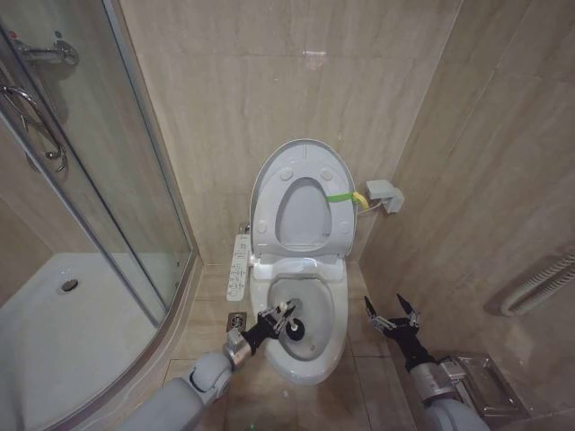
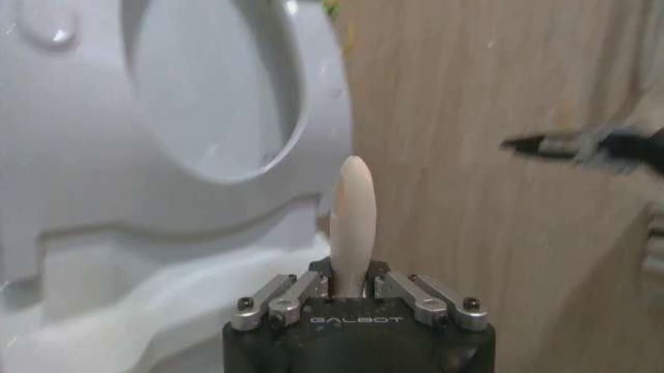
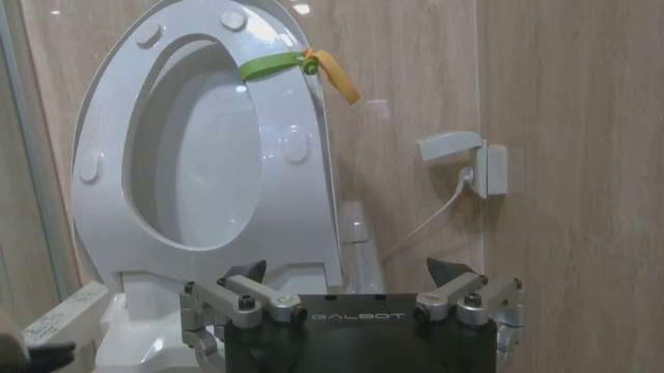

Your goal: Open the toilet lid, clean the toilet bowl with a toilet brush, close the toilet lid, and flush.

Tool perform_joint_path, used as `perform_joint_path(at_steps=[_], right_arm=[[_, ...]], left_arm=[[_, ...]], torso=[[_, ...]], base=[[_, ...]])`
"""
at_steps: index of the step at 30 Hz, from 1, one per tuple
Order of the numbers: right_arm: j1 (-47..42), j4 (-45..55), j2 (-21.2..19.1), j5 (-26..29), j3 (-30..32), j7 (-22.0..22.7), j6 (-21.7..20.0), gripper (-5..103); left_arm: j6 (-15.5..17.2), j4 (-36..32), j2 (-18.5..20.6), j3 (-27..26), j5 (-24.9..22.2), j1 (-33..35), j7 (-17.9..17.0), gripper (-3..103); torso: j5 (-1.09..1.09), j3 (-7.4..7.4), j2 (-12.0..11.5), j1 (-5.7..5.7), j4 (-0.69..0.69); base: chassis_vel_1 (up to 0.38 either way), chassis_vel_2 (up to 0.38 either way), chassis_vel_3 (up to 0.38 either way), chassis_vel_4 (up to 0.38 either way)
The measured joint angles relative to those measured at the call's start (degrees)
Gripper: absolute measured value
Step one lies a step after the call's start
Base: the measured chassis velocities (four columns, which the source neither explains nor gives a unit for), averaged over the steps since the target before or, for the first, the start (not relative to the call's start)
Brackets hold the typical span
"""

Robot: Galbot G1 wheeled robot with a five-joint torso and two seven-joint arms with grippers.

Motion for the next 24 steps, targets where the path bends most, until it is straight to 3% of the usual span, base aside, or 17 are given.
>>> perform_joint_path(at_steps=[5,9,24], right_arm=[[0.0,0.0,0.0,0.0,0.0,0.0,0.0,100],[0.0,0.0,0.0,0.0,0.0,0.01,0.0,100],[0.0,0.0,0.0,0.0,0.0,0.0,0.0,100]], left_arm=[[1.16,-6.19,2.64,1.2,-0.04,3.12,-0.44,19],[1.4,-7.17,3.42,1.13,0.69,4.89,-0.31,19],[0.77,2.89,-0.32,-0.56,0.13,-0.13,0.16,19]], torso=[[0.0,0.0,0.0,0.0,0.02],[0.0,0.0,0.0,0.0,0.03],[0.0,0.0,0.0,0.0,0.01]], base=[[0.0,0.0,0.0,0.0],[0.0,0.0,0.0,0.0],[0.0,0.0,0.0,0.0]])
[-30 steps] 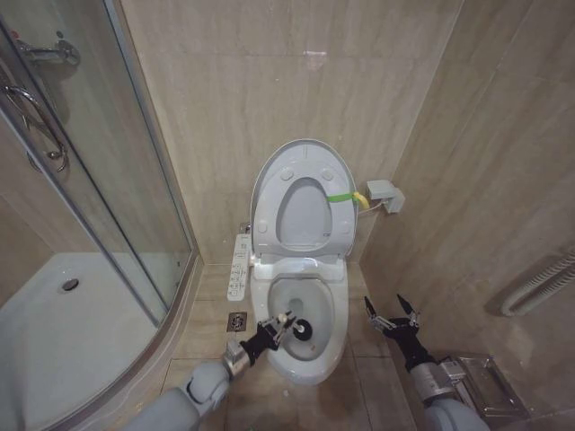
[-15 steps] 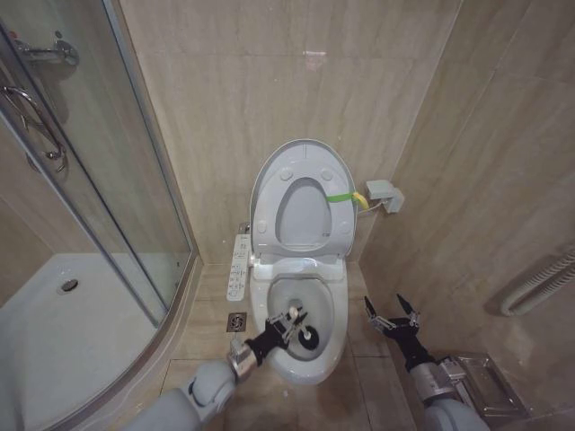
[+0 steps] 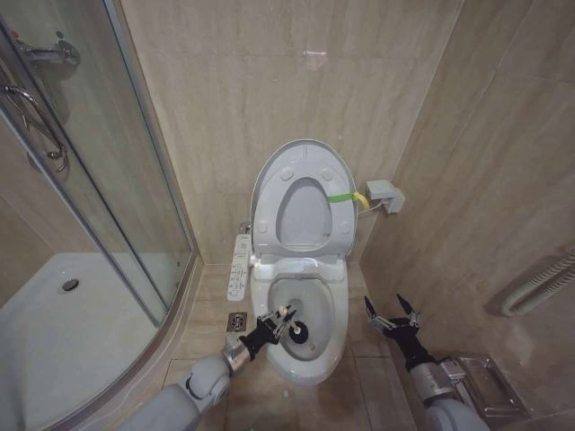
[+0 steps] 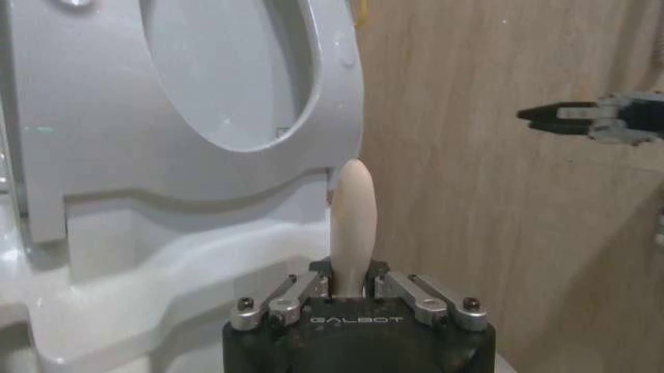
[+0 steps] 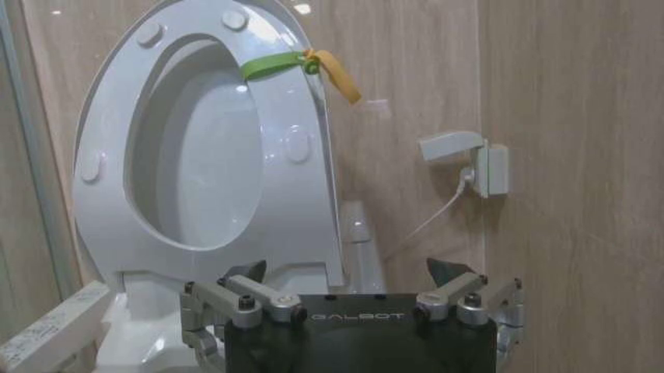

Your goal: Open the toilet lid, clean the toilet bowl with a toilet brush, close the toilet lid, and flush.

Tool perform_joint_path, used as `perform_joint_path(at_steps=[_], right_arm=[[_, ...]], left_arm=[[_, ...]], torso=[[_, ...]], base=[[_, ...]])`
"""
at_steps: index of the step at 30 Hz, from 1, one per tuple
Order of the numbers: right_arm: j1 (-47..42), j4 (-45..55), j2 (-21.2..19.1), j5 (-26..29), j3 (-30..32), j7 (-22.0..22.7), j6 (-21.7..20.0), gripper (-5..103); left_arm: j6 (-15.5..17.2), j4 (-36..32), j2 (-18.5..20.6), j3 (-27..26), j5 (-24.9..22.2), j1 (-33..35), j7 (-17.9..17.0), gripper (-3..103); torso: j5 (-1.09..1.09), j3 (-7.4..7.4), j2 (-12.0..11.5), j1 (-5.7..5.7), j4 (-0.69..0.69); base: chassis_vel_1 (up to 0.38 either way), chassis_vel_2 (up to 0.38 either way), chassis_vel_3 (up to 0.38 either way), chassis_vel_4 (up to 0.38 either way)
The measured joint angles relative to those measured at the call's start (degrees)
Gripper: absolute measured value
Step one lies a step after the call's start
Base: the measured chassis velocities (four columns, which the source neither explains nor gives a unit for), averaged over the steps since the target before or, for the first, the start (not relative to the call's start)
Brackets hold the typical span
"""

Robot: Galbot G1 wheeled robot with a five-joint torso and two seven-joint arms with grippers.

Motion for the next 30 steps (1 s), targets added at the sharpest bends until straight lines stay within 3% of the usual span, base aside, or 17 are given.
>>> perform_joint_path(at_steps=[4,7,13,21,30], right_arm=[[0.0,0.0,0.0,0.0,0.0,0.0,0.0,100],[0.0,0.0,0.0,0.0,0.0,0.0,0.0,100],[0.0,0.0,0.0,0.0,0.0,0.0,0.0,100],[0.0,0.0,0.0,0.0,0.0,0.0,0.0,100],[0.0,0.0,0.0,0.0,0.0,0.0,0.0,100]], left_arm=[[-0.1,-0.79,-0.43,0.1,-0.27,-0.68,-0.11,19],[0.15,-5.78,1.32,0.63,-0.28,1.28,-0.22,19],[0.09,-8.97,3.22,0.2,1.28,5.37,-0.09,19],[-1.39,-3.41,2.46,-1.43,2.89,5.8,0.73,19],[-2.37,6.41,-2.51,-0.17,0.55,-2.13,1.55,19]], torso=[[0.0,0.0,0.0,0.0,0.0],[0.0,0.0,0.0,0.0,0.0],[-0.01,0.0,0.0,0.0,0.02],[0.0,0.0,0.0,0.0,0.01],[0.0,0.0,0.0,0.0,-0.01]], base=[[0.0,0.0,0.0,0.0],[0.0,0.0,0.0,0.0],[0.0,0.0,0.0,0.0],[0.0,0.0,0.0,0.0],[0.0,0.0,0.0,0.0]])
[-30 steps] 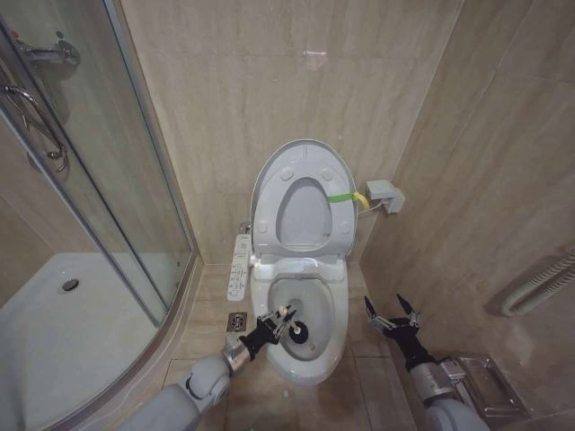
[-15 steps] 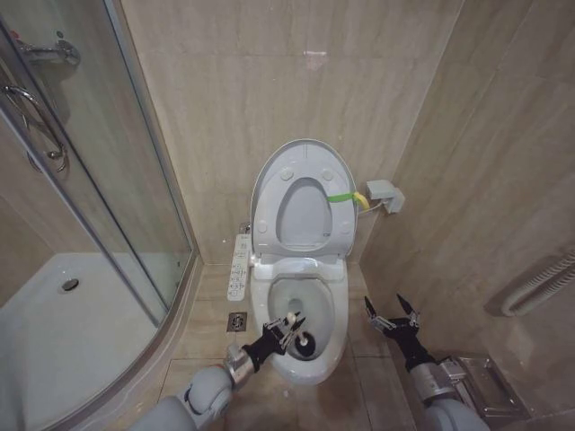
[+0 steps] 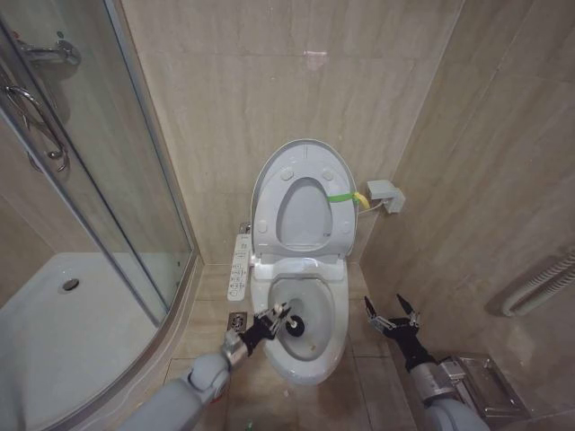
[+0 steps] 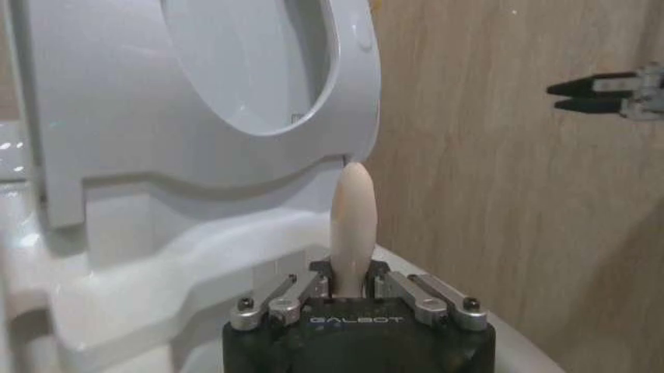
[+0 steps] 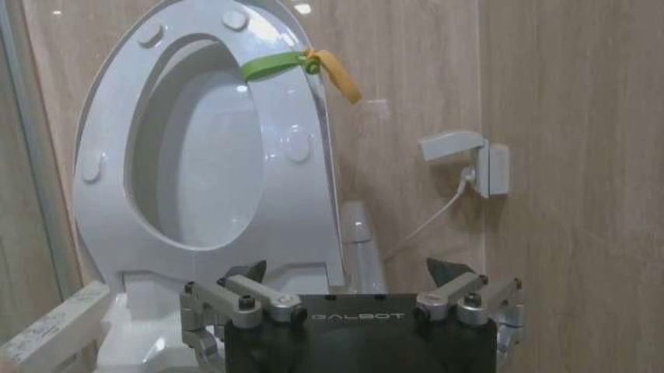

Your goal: Open the toilet lid, clean the toilet bowl with a toilet brush, close the toilet lid, and flush.

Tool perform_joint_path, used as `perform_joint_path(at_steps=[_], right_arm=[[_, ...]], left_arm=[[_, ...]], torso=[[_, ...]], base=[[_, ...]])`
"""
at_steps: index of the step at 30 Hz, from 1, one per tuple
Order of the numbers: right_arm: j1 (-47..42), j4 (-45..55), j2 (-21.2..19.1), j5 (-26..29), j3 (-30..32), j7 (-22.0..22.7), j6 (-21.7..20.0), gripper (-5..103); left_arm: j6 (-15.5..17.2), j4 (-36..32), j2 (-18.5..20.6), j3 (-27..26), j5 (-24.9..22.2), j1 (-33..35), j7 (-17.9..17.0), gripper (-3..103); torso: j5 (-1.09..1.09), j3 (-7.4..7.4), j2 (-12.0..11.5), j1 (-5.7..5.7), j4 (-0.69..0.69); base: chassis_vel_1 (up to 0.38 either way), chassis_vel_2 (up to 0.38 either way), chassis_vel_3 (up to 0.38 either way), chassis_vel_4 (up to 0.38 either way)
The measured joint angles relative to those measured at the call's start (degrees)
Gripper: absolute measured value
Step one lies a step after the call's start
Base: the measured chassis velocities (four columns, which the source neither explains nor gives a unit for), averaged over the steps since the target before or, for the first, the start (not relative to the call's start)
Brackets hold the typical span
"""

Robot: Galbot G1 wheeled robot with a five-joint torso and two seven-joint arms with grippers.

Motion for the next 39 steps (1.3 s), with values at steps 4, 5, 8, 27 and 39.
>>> perform_joint_path(at_steps=[4,5,8,27,39], right_arm=[[0.0,0.0,0.0,0.0,0.0,0.0,0.0,100],[0.0,0.0,0.0,0.0,0.0,0.0,0.0,100],[0.0,0.0,0.0,0.0,0.0,0.0,0.0,100],[0.0,0.0,0.0,0.0,0.0,-0.01,0.0,100],[0.0,0.0,0.0,0.0,0.0,-0.01,0.0,100]], left_arm=[[0.01,1.47,-1.32,0.81,-0.21,-1.7,0.2,19],[-0.14,2.29,-1.8,0.85,-0.24,-2.13,0.48,19],[-0.59,3.72,-2.45,0.85,-0.24,-2.49,0.84,19],[-4.05,9.07,-5.67,-0.48,2.13,-3.92,1.98,19],[-0.07,-12.22,4.86,0.96,2.14,4.3,-0.93,19]], torso=[[0.0,0.0,0.0,0.0,0.01],[0.01,0.0,0.0,-0.01,0.01],[0.0,0.0,0.0,0.0,0.02],[0.0,0.0,0.0,0.0,0.02],[-0.01,0.0,0.0,-0.01,0.02]], base=[[0.0,0.0,0.0,0.0],[0.0,0.0,0.0,0.0],[0.0,0.0,0.0,0.0],[0.0,0.0,0.0,0.0],[0.0,0.0,0.0,0.0]])
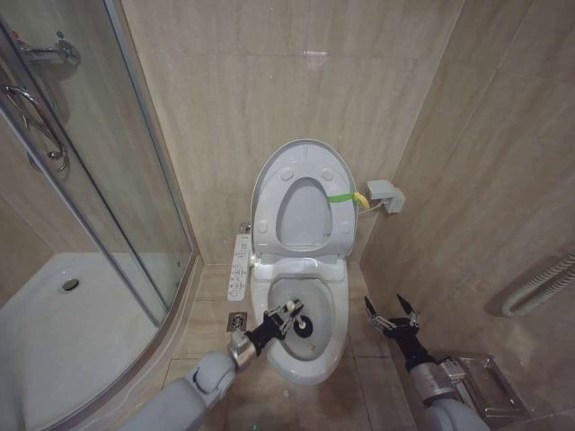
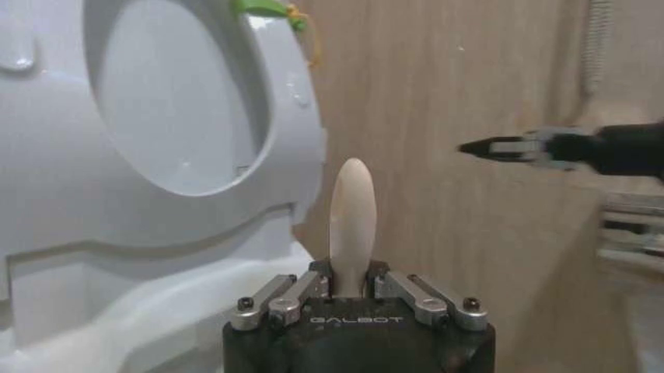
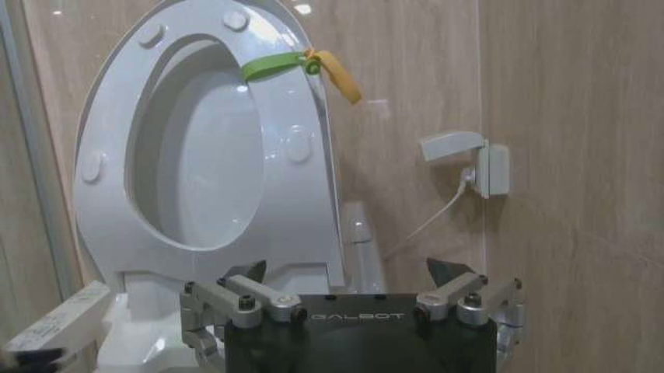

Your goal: Open the toilet lid, clean the toilet bowl with a toilet brush, close the toilet lid, and flush.

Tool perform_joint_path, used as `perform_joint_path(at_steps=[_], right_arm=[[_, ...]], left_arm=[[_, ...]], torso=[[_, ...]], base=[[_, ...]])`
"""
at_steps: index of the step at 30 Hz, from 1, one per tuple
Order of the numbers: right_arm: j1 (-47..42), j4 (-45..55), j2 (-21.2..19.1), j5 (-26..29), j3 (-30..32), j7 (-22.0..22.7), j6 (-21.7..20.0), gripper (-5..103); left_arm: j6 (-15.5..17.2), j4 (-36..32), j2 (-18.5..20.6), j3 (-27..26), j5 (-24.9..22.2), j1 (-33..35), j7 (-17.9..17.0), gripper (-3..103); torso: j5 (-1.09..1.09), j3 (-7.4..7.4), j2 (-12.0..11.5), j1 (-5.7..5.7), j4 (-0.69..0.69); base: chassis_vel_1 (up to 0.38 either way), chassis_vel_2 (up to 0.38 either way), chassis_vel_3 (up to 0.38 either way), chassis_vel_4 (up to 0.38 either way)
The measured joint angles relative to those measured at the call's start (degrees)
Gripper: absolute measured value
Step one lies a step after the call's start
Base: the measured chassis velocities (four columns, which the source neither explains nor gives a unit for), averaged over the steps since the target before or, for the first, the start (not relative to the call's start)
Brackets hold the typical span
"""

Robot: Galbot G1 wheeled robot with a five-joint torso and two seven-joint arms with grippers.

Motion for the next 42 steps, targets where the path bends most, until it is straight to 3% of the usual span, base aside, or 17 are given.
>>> perform_joint_path(at_steps=[5,10,23,29,33,42], right_arm=[[0.0,0.0,0.0,0.0,0.0,0.0,0.0,100],[0.0,0.0,0.0,0.0,0.0,0.01,0.0,100],[0.0,0.0,0.0,0.0,0.0,0.0,0.0,100],[0.0,0.01,0.0,0.0,0.0,0.0,0.0,100],[0.0,0.01,0.0,0.0,0.0,0.0,0.0,100],[0.0,0.01,0.0,0.0,0.0,0.0,0.0,100]], left_arm=[[0.42,-4.66,2.95,-1.44,-0.28,2.32,0.03,19],[-0.08,-2.93,2.44,-2.39,-0.48,2.36,0.69,19],[-2.63,12.59,-6.74,-1.16,-4.19,-5.09,3.21,19],[-2.9,8.92,-7.21,0.13,-5.11,-5.39,2.81,19],[-1.22,1.76,-4.2,1.55,-4.52,-2.25,1.42,19],[-1.05,2.25,-2.93,0.99,-2.42,0.53,1.14,19]], torso=[[0.02,0.0,0.0,0.0,0.01],[0.02,0.0,0.0,0.0,0.0],[0.01,0.01,0.0,0.01,-0.01],[0.02,0.0,0.0,0.01,-0.01],[0.02,0.0,0.0,0.0,0.01],[0.01,0.0,0.0,0.0,0.01]], base=[[0.0,0.0,0.0,0.0],[0.0,0.0,0.0,0.0],[0.0,0.0,0.0,0.0],[0.0,0.0,0.0,0.0],[0.0,0.0,0.0,0.0],[0.0,0.0,0.0,0.0]])
